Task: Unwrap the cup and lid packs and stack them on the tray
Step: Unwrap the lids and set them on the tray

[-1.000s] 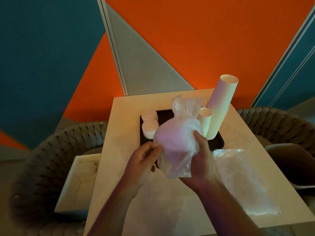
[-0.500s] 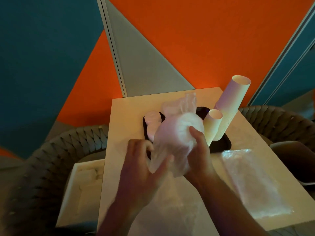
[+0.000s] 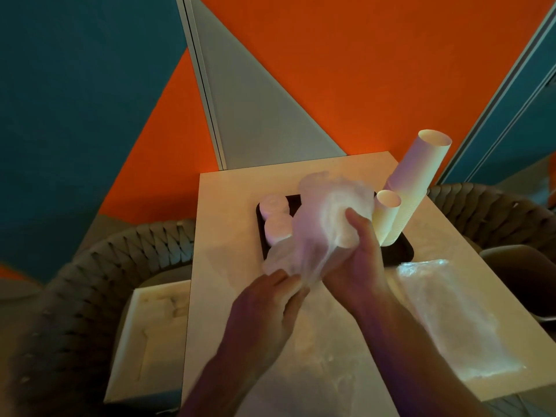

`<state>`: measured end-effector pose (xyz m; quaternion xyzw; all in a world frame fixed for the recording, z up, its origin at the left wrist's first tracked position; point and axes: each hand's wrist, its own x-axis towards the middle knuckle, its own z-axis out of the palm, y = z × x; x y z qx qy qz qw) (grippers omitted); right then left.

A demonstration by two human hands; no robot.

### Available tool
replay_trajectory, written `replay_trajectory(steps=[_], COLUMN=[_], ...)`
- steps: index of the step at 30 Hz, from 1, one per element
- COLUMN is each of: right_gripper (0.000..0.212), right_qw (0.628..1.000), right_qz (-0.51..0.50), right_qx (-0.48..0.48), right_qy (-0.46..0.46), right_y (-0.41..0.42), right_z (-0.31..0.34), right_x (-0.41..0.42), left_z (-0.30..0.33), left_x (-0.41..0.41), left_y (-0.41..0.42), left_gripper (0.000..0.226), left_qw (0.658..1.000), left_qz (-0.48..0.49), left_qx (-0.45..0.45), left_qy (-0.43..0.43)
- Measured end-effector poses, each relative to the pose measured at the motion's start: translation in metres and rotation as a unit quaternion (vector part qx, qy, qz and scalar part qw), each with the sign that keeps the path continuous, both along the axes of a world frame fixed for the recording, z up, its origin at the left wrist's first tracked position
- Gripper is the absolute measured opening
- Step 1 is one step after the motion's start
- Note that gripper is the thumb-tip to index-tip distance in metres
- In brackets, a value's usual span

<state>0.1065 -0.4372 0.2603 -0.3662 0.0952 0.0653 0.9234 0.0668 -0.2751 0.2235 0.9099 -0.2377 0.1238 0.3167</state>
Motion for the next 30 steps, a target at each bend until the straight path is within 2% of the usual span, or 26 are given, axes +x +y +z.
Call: replay_trajectory(steps=[2, 5, 7, 8, 10, 12, 15, 18, 20, 23, 26, 28, 30], right_gripper=[0.070, 0.062, 0.060, 0.059, 0.057, 0.059, 0.080, 0.090, 0.082, 0.062, 0.060, 0.051, 0.045], right_qw=[1.000, 0.999, 1.000, 1.000, 0.999, 0.997, 0.997, 0.998, 0.998, 0.998, 0.997, 0.996, 0.995], right_qz=[-0.005, -0.008, -0.001, 0.008, 0.014, 0.016, 0.020, 0.025, 0.038, 0.056, 0.069, 0.081, 0.086], right_qx=[0.012, 0.017, 0.006, -0.005, -0.036, -0.065, -0.069, -0.055, -0.043, -0.024, -0.024, -0.030, -0.035], right_qy=[-0.007, -0.028, -0.028, -0.030, -0.030, -0.027, 0.005, 0.014, 0.006, -0.011, -0.021, -0.023, -0.019], right_y=[-0.005, -0.013, -0.019, -0.020, -0.023, -0.025, -0.026, -0.032, -0.039, -0.050, -0.053, -0.053, -0.054], right_z=[0.001, 0.000, -0.002, -0.003, -0.004, -0.008, -0.011, -0.013, -0.013, -0.010, -0.005, -0.004, -0.004], right_x=[0.005, 0.009, 0.009, 0.009, 0.010, 0.012, 0.015, 0.019, 0.022, 0.027, 0.029, 0.030, 0.028], left_z=[-0.008, -0.009, -0.002, 0.004, 0.017, 0.030, 0.039, 0.035, 0.028, 0.010, -0.001, 0.000, 0.012], left_x=[0.003, 0.007, 0.009, 0.009, 0.010, 0.014, 0.021, 0.024, 0.024, 0.025, 0.028, 0.030, 0.033], left_y=[0.008, 0.014, 0.012, 0.010, 0.001, -0.019, -0.052, -0.064, -0.063, -0.056, -0.046, -0.040, -0.037], left_gripper=[0.029, 0.040, 0.036, 0.035, 0.046, 0.054, 0.040, 0.030, 0.026, 0.022, 0.012, 0.019, 0.037], left_qw=[0.999, 0.996, 0.991, 0.989, 0.982, 0.976, 0.968, 0.967, 0.975, 0.987, 0.984, 0.981, 0.959], left_qz=[0.000, 0.010, 0.023, 0.036, 0.069, 0.083, 0.070, 0.045, 0.044, 0.070, 0.082, 0.068, 0.086], left_qx=[0.019, 0.042, 0.057, 0.046, -0.026, -0.092, -0.156, -0.186, -0.155, -0.049, -0.010, -0.029, -0.147], left_qy=[0.031, 0.081, 0.116, 0.137, 0.172, 0.179, 0.183, 0.168, 0.153, 0.134, 0.157, 0.181, 0.225])
